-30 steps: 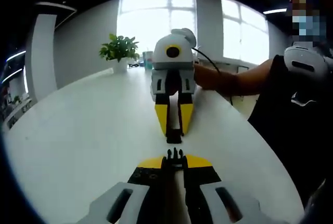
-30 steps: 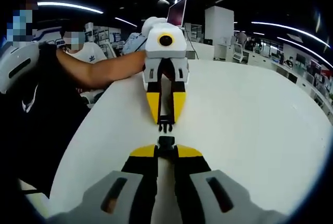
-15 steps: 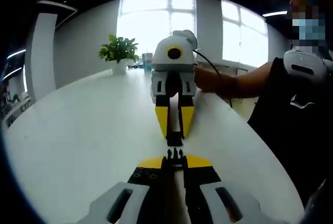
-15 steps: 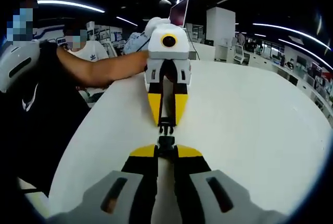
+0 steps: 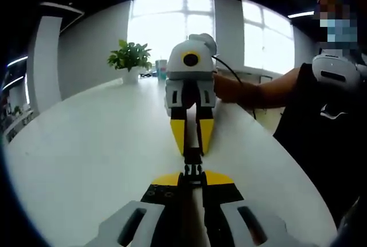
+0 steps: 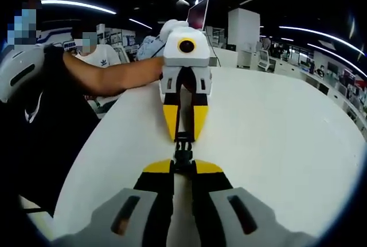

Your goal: Snap the two parts of the plastic buckle together until the buckle closes and remains connected.

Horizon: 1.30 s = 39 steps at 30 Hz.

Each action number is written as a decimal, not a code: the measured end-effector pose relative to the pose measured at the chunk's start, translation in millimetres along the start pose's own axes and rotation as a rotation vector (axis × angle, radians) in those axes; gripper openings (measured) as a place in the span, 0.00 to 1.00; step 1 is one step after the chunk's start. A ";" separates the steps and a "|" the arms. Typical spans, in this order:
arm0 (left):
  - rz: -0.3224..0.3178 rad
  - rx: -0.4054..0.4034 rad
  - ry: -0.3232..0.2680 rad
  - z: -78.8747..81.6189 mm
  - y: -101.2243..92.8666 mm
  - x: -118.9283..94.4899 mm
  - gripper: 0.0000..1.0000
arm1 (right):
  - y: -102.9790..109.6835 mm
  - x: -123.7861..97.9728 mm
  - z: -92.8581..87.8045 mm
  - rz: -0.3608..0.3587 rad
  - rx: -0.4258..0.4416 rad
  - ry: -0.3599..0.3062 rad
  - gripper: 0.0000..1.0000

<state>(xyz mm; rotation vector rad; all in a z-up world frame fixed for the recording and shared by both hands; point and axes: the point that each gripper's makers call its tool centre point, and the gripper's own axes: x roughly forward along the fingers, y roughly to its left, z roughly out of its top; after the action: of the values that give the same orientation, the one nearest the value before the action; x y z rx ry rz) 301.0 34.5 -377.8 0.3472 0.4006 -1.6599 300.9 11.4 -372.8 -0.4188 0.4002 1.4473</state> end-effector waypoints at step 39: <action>0.002 0.030 0.016 5.9 -2.1 9.6 0.09 | -2.5 2.7 0.7 0.000 -0.014 0.010 0.09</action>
<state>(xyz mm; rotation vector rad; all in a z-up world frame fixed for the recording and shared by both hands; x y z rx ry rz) 297.7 23.6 -376.7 0.3833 0.3880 -1.6638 303.6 13.8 -373.4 -0.4374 0.3986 1.4493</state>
